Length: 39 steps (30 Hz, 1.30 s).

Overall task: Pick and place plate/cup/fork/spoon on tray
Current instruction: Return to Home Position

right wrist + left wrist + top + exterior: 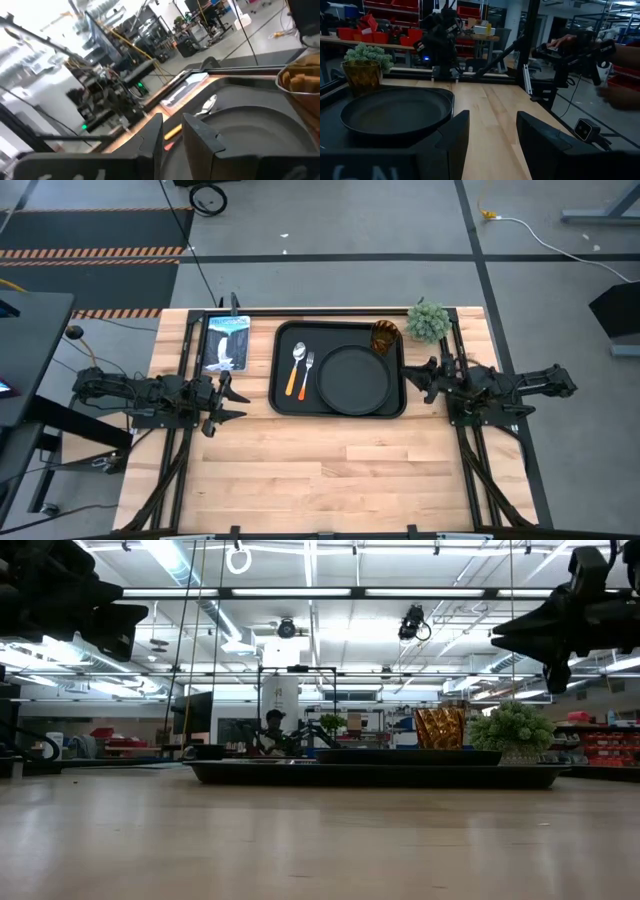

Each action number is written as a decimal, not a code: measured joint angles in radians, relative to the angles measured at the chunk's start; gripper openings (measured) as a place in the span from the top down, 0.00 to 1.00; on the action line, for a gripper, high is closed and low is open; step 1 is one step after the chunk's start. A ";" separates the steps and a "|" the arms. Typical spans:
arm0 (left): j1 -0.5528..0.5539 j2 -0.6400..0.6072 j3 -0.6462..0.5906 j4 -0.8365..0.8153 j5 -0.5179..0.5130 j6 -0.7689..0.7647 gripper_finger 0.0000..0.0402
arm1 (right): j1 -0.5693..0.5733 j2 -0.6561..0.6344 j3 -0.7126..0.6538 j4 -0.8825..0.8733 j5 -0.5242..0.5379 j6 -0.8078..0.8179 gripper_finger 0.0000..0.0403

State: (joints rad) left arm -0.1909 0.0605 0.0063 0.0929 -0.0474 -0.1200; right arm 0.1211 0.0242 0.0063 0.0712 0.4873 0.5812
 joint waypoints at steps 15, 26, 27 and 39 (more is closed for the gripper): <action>0.000 0.000 0.000 0.000 0.000 0.000 0.57 | -0.145 -0.020 0.000 0.004 -0.019 -0.007 0.81; 0.000 0.000 0.000 0.000 0.000 0.000 0.57 | -0.145 -0.018 0.000 0.006 -0.018 -0.008 0.81; 0.000 0.000 0.000 0.000 0.000 0.000 0.57 | -0.145 -0.018 0.000 0.007 -0.018 -0.008 0.81; 0.000 0.000 0.000 0.000 0.000 0.000 0.57 | -0.145 -0.018 0.000 0.006 -0.018 -0.008 0.81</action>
State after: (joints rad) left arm -0.1909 0.0605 0.0063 0.0927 -0.0475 -0.1202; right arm -0.0235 0.0059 0.0063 0.0776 0.4698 0.5732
